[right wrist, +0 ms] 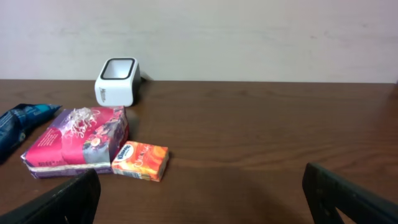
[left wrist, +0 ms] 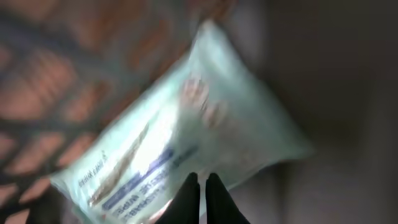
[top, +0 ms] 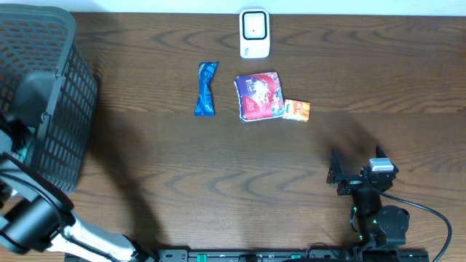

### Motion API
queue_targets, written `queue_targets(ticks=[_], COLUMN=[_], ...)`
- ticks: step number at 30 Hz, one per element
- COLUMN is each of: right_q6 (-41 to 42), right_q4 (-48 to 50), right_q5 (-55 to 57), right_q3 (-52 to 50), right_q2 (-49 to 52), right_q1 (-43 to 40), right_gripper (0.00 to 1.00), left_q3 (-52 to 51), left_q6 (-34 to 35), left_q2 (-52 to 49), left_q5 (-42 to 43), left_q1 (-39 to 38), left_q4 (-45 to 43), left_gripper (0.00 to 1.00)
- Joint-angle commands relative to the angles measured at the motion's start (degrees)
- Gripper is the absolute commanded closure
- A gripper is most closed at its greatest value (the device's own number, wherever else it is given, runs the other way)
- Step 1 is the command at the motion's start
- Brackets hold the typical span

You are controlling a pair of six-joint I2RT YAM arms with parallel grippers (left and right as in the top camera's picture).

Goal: Scan the item barcode
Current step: 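Reach the left gripper into the basket toward the green pack, then grasp the green pack and lift it out of the basket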

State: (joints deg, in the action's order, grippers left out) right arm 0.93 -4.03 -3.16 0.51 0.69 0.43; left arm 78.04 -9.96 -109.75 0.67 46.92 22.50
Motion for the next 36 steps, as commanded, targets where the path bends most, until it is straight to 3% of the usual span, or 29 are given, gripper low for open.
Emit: queue_targets(ticks=[1, 8, 9, 12, 14, 18, 28, 36], right_q6=[-0.59, -0.59, -0.59, -0.59, -0.59, -0.59, -0.59, -0.59], right_q4=[-0.04, -0.04, -0.04, -0.04, -0.04, -0.04, -0.04, -0.04], right_q5=[-0.15, -0.15, -0.15, -0.15, -0.15, -0.15, -0.15, -0.15], right_q3=[-0.22, -0.22, -0.22, -0.22, -0.22, -0.22, -0.22, -0.22], right_q2=[-0.37, -0.37, -0.37, -0.37, -0.37, -0.37, -0.37, -0.37], right_q1=[-0.35, -0.35, -0.35, -0.35, -0.35, -0.35, -0.35, -0.35], right_gripper=[0.01, 0.01, 0.01, 0.01, 0.01, 0.01, 0.01, 0.01], left_q3=[1.77, 1.77, 1.75, 1.51, 1.03, -0.22, -0.26, -0.26], left_q6=[9.77, 13.11, 12.31, 7.72, 3.87, 0.52, 4.04, 7.28], left_q2=[7.74, 14.62, 14.62, 13.33, 11.87, 7.80, -3.23, -9.16], left_q5=[10.27, 12.76, 11.80, 7.45, 4.94, 1.92, -8.61, -9.07], left_q1=[-0.66, -1.11, -1.03, -1.03, -1.03, -1.03, -1.03, -0.98], left_q4=[-2.82, -5.55, -5.44, -3.37, -1.77, -0.46, 0.59, 0.20], left_gripper=[0.93, 0.92, 0.83, 0.33, 0.19, 0.01, 0.02, 0.02])
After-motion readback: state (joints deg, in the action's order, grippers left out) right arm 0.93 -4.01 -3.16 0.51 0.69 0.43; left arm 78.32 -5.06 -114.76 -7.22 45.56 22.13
